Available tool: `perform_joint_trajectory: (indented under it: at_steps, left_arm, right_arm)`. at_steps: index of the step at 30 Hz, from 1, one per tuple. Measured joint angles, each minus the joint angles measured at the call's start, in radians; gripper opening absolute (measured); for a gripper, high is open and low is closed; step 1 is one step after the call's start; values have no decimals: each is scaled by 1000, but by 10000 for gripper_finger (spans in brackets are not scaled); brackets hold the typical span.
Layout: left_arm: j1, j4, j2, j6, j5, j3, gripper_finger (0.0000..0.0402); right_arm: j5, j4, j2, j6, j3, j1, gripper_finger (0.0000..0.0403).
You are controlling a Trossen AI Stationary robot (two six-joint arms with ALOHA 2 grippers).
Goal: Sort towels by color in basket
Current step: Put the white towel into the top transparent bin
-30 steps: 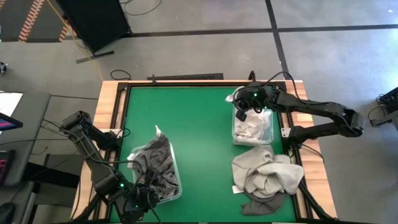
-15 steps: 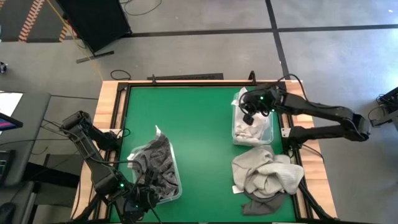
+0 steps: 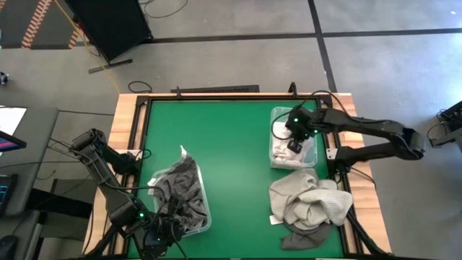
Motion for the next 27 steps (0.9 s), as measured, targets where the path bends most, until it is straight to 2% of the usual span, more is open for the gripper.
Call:
perform_joint_trajectory:
  at_steps: [4,9,14,20,27]
  left_arm:
    - [0,0,0,0,0,0,264]
    - [0,-1,0,-1,0,0,264]
    - [0,-1,0,-3,0,0,264]
    - [0,-1,0,-3,0,0,264]
    - [0,-1,0,-1,0,0,264]
  right_arm:
    - [-5,22,107,-18,0,-9,18]
    - [-60,62,243,-35,2,-26,19]
    - [-78,81,326,-45,5,-30,21]
    - [-83,101,277,-44,0,-21,54]
    - [-100,95,88,-22,-3,28,129]
